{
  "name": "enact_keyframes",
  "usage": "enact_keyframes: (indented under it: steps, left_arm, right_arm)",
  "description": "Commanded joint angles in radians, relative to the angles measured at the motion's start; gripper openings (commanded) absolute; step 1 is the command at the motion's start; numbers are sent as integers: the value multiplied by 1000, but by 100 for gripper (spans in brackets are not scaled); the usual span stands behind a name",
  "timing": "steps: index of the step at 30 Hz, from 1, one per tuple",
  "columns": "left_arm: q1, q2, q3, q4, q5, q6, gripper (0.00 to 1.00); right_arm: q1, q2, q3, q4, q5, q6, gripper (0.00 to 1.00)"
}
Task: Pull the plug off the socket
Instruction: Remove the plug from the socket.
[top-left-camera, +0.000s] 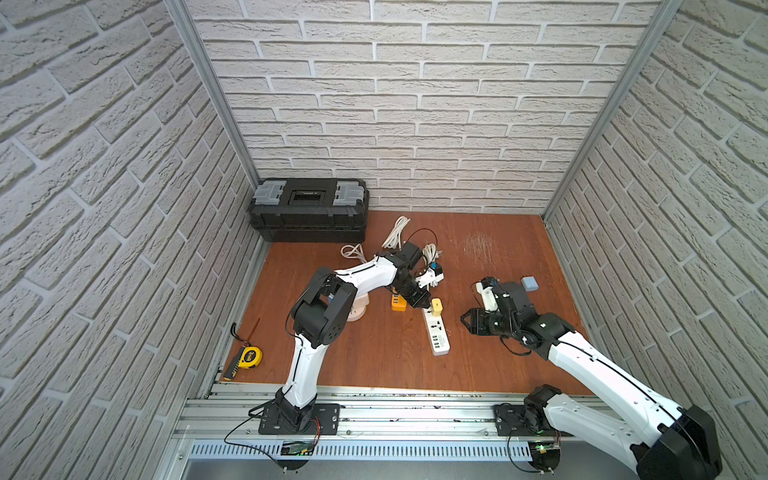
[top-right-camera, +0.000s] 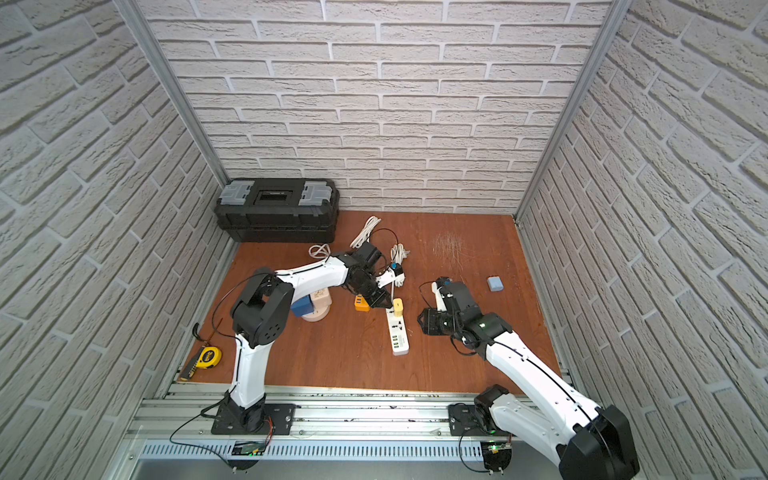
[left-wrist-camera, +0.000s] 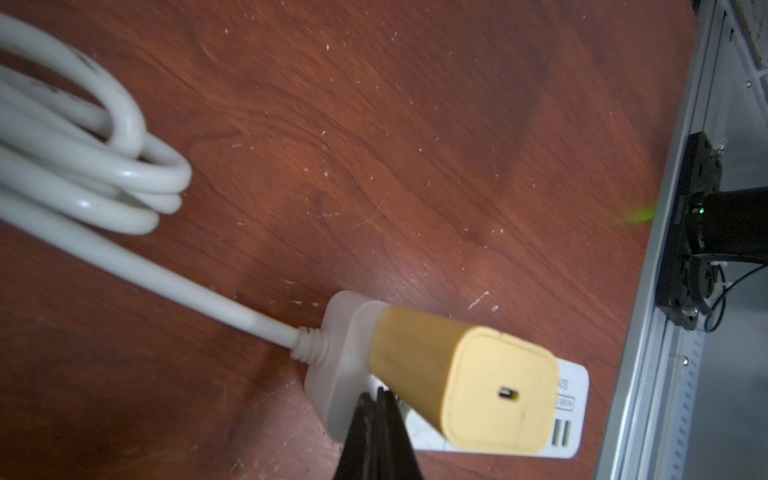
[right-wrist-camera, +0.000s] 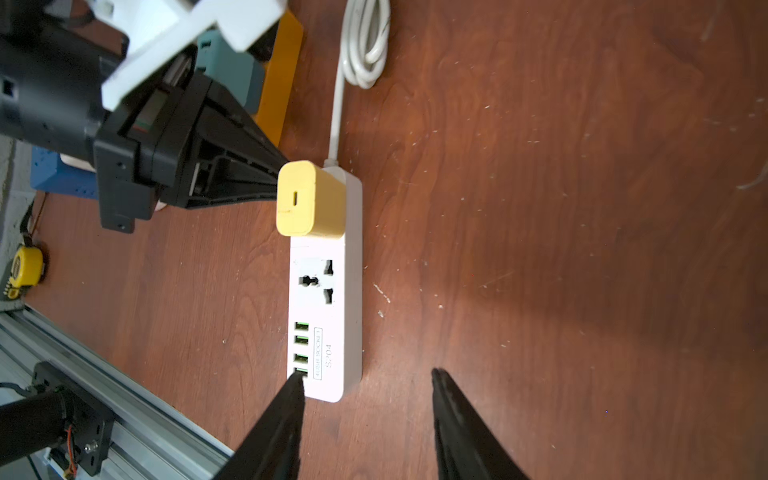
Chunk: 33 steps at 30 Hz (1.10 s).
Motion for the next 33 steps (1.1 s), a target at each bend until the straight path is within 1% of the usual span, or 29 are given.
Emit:
enact_keyframes:
  steps: [1,4,11,26,33]
  left_arm:
    - [4,82,-55,-26,-124,3,0]
    - [4,83,-57,-26,-125,3,0]
    - [4,88,-55,-26,-124,4,0]
    - [3,87,-56,-26,-123,3,0]
    - [4,88,-55,-26,-123,3,0]
  right_arm:
    - [70,62,35,64,83,-17,51]
    - [110,129,64,84,114,-16,50]
    - [160,234,116,155,156,-11,49]
    - [171,411,192,239,194,-26,46]
    - [175,457,208,254,206,-26,44]
